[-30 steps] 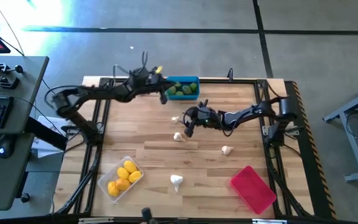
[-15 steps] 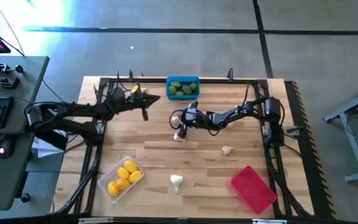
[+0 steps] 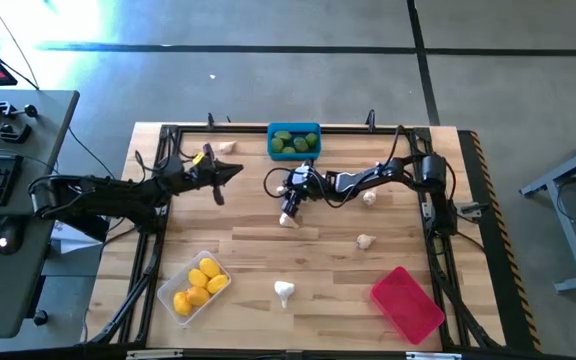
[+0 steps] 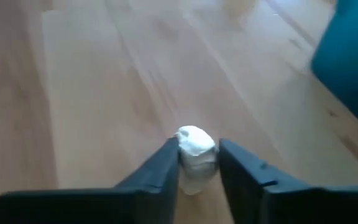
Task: Sort produce into baskets
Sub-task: Put the garlic into the red bin
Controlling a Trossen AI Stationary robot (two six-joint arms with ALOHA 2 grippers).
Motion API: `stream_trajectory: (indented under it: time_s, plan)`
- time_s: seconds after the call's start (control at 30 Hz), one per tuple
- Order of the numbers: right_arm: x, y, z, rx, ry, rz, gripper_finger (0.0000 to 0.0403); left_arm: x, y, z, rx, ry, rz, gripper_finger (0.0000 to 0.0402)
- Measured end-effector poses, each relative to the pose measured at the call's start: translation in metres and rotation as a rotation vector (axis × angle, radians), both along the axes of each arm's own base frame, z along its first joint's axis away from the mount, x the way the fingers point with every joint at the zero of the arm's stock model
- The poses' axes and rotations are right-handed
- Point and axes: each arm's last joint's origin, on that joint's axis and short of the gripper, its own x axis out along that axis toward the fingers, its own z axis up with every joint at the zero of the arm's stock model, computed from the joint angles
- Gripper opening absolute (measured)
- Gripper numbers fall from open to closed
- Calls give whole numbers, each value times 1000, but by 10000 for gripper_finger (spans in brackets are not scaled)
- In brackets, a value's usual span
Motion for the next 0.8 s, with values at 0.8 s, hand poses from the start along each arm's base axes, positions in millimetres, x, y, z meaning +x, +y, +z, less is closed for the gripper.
stream_trajectory:
  time_s: [0.8]
  plan:
    - [-128, 142, 156, 549, 352, -79, 15, -2, -1, -2, -15, 4, -3, 0]
